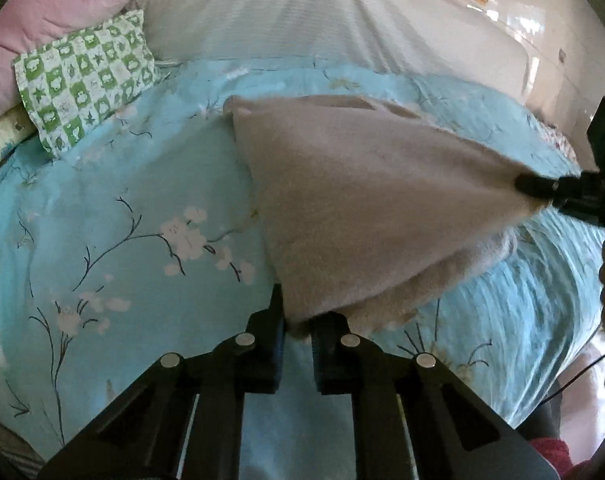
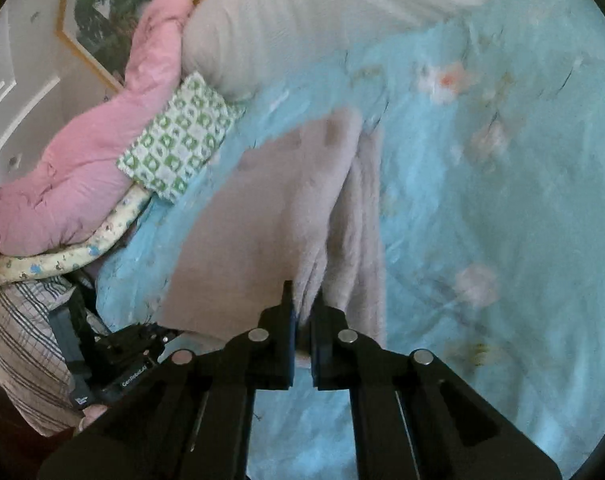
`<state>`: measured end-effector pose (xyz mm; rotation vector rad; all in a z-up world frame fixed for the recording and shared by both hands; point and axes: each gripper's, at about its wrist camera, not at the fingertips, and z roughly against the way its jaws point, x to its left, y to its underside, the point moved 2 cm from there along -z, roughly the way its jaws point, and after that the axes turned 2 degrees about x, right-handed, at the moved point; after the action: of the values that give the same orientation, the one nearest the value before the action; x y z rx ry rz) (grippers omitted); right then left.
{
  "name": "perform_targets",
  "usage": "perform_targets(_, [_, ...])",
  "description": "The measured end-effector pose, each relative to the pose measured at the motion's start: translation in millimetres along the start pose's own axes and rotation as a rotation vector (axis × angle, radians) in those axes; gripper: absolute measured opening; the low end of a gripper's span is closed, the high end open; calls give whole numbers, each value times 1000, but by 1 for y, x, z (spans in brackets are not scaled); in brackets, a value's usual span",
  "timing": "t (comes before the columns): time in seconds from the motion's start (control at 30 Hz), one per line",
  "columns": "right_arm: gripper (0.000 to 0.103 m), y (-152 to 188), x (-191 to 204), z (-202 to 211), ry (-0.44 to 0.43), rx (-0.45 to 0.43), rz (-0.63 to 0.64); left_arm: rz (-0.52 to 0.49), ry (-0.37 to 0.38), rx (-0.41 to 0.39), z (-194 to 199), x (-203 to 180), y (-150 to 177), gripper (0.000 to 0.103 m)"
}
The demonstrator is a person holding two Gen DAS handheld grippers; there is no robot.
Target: Fold small clothes
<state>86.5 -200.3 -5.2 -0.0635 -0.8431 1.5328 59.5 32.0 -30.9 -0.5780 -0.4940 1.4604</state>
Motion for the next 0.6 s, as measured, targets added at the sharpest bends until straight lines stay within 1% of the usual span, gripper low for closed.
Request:
perform_targets(0.07, [6,3,-10,0,33,29,1,11,5,28,-9,0,6,9])
perform_targets(0.13, [6,12,-21,-15,57,77,-18,34,9,46,-15,1,10,8])
perform_targets(0.2, [6,24,-28,-32,82,119,-22,49,21,44,-15,3,11,8])
perform_targets(0.3, [6,26,-31,-32,79,99,-39,73,51,54,-15,8,11,8])
perform_targets(0.47, [6,26,-32,-30,71,110,-55,85,99,82,-13,12,13,9])
perform_targets(0.5, [7,25,-30,-28,79,109,-55,87,112,90,-10,15,14,12])
perform_targets(0.53, [8,25,-29,-26,86,109,-54,88,124,99,-6,18,16,13])
perform_targets(0.57, [11,25,-28,-23,96,113,-52,89,134,101,-1,22,18,13])
perform_targets(0.6, [15,26,-27,-19,128,116,-47,90,140,98,3,23,19,13])
